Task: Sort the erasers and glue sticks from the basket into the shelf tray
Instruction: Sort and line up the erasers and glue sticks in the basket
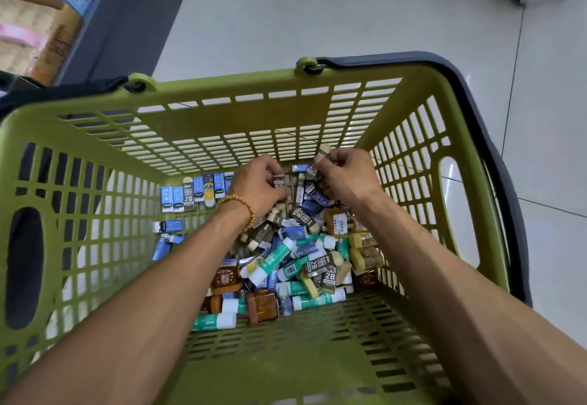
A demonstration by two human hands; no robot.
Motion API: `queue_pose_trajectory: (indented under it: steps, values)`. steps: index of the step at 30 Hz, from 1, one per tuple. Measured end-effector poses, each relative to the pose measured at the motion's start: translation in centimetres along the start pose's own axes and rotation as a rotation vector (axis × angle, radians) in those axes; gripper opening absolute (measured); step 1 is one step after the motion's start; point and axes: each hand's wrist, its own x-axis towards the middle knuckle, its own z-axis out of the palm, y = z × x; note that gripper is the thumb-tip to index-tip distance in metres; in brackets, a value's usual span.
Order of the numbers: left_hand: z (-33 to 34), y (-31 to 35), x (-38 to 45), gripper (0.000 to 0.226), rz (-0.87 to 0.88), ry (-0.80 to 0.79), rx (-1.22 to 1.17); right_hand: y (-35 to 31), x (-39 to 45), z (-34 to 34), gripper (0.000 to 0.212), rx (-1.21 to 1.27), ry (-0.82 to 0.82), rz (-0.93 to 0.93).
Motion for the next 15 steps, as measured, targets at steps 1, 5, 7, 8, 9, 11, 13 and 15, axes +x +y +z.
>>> queue_pose_trajectory:
  steps: [1,5,7,8,9,11,13,15]
  values:
    - [-0.5,-0.3,0.0,0.025,0.025,0.050,0.037,0.0,0.0,0.2,0.024,-0.010,-0.019,-0.005]
    - [-1.6,-2.0,-0.4,0.020,0.131,0.158,0.239,0.2,0.0,1.4,0.023,-0.082,-0.117,-0.015]
    - [-1.7,-2.7,-0.7,0.025,0.174,0.177,0.296,0.2,0.1,1.8,0.021,-0.169,-0.149,-0.040]
    - [-1.7,-3.0,-0.8,0.028,0.194,0.178,0.316,0.2,0.3,2.1,0.022,-0.219,-0.153,-0.062]
    - [-1.7,-3.1,-0.9,0.032,0.209,0.171,0.338,0.1,0.5,2.3,0.023,-0.274,-0.157,-0.087]
    - [-1.5,-3.4,-1.0,0.041,0.228,0.156,0.395,-0.2,1.0,3.0,0.023,-0.384,-0.178,-0.122]
    - [-1.4,-3.7,-0.9,0.046,0.242,0.155,0.445,-0.3,1.8,4.0,0.021,-0.486,-0.194,-0.143]
    - [-1.3,-3.9,-0.7,0.048,0.248,0.161,0.470,0.0,2.3,5.2,0.017,-0.562,-0.191,-0.148]
